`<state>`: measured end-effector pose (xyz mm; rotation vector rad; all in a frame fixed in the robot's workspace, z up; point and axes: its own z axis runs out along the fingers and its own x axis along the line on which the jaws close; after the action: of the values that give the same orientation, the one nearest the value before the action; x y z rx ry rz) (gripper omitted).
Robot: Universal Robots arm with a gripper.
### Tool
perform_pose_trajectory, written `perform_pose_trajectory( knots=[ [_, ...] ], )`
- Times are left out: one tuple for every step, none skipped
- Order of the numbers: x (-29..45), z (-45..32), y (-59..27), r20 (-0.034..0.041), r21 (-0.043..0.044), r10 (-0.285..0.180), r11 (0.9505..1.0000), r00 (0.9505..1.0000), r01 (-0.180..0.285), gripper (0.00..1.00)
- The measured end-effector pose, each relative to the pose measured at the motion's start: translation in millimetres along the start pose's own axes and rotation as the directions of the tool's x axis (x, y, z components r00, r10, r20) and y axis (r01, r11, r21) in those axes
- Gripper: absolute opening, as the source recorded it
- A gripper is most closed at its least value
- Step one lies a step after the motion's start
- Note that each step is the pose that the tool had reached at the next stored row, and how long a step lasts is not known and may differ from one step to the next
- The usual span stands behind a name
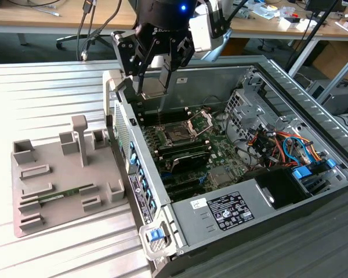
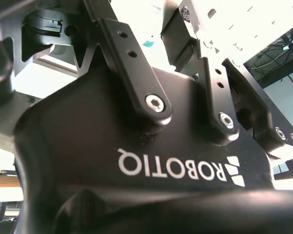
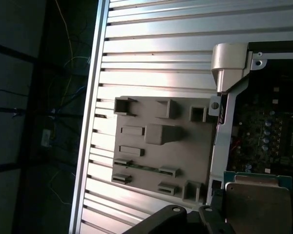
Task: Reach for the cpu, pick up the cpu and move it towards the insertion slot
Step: 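Pick up the cpu and move it towards the insertion slot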
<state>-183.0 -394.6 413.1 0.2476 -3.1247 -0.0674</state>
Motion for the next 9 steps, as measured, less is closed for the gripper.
perform_pose_trajectory(
  knots=[
    [-0.8,0.0,-0.1,0.0,0.0,0.0,1.0,1.0,0.0,0.55],
    [-1.4,0.0,-0.2,0.0,0.0,0.0,1.0,1.0,0.0,0.55],
    [-1.9,0.0,-0.3,0.0,0.0,0.0,1.0,1.0,0.0,0.55],
    [-2.6,0.0,-0.4,0.0,0.0,0.0,1.0,1.0,0.0,0.55],
    [-3.1,0.0,-0.5,0.0001,-0.0001,0.0,1.0,1.0,0.0,0.55],
    [-3.6,0.0,-0.6,0.0001,-0.0001,0.0,1.0,1.0,0.0,0.55],
    [-4.4,-0.1,-0.7,0.0,0.0,0.0,1.0,1.0,0.0,0.55],
    [-4.8,0.0,-0.8,0.0,0.0,0.0,1.0,1.0,0.0,0.55],
    [-5.5,0.0,-0.9,0.0,-0.0001,0.0,1.0,1.0,0.0,0.55]
  ],
)
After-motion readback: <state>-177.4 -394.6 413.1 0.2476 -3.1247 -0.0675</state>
